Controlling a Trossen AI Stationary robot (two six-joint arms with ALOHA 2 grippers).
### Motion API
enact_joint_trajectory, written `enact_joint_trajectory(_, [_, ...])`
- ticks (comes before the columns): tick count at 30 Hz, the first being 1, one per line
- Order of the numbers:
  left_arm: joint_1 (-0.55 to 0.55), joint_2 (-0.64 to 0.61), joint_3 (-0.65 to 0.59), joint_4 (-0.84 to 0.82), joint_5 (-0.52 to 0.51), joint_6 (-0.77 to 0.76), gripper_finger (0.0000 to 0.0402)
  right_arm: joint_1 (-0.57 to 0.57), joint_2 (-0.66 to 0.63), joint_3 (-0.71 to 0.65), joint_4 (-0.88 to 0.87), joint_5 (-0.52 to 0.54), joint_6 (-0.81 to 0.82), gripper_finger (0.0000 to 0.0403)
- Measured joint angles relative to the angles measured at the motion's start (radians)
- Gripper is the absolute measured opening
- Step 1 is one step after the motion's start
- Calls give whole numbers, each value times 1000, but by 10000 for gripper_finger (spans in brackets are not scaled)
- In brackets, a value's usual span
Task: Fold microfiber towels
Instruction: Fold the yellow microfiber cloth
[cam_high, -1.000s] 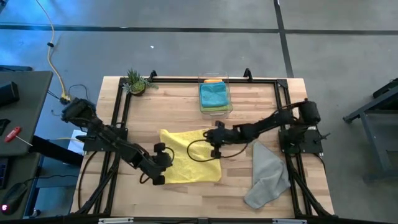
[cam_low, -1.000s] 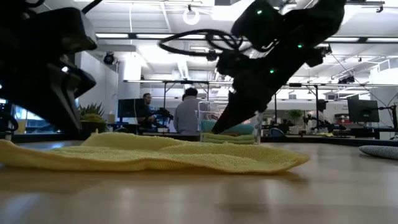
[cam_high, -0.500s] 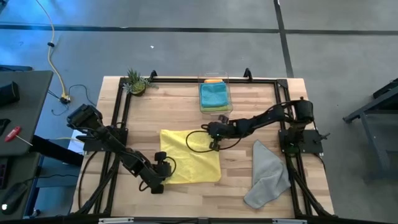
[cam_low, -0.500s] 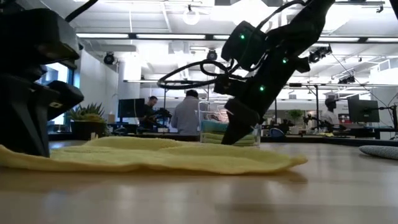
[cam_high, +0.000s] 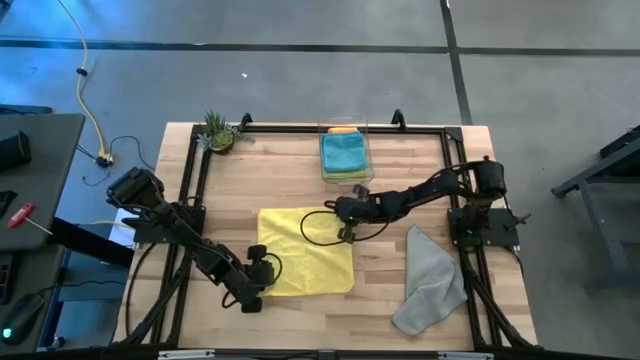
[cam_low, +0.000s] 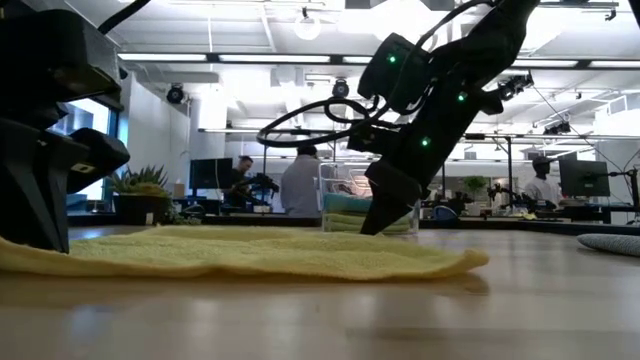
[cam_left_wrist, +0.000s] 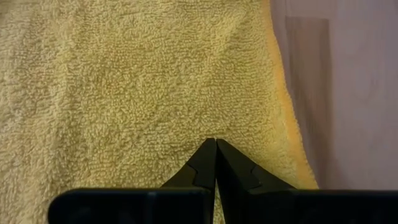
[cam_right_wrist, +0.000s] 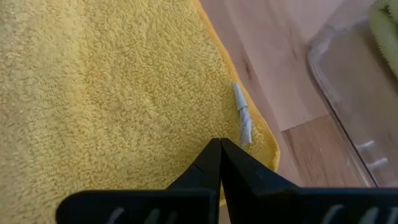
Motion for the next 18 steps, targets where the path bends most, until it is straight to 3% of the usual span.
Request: enact_joint_trajectory(18, [-3,-11,0,-5,8,6,0,10,-62,-5,-197,61,59,0])
